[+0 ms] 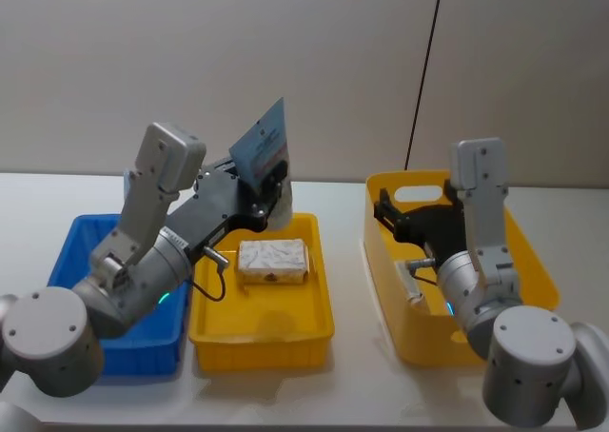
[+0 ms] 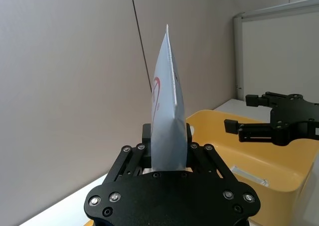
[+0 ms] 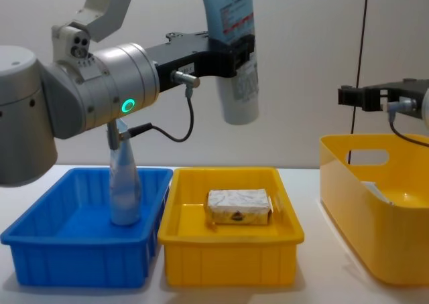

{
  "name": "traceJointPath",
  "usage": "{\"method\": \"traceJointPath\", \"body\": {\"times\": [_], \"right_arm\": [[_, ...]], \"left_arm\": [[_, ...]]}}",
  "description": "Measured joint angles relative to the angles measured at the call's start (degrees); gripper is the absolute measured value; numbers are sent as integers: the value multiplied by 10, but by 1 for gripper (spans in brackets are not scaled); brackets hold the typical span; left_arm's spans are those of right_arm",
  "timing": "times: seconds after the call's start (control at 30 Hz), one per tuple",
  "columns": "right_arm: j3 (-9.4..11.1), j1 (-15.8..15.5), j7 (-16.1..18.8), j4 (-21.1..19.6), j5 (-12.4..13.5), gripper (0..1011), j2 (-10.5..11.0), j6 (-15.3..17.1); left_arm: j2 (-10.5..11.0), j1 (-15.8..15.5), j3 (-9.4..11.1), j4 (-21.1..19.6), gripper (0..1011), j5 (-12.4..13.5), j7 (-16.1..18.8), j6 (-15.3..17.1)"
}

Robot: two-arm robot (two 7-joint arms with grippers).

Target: Bimanual collaborative sorting of washing and personal care products

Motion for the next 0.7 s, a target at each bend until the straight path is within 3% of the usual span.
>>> {"method": "traceJointPath", "body": {"times": [0.33,0.7], "right_arm": [[-8,-5,53,-16,11,1004,20,6],[-34,-2,131,-33,15,1004,59,9]], "left_arm": [[-3,-3,2,2,280,-1,-5,-1],[-4,-5,4,3,280,-1,-7,-2]]}}
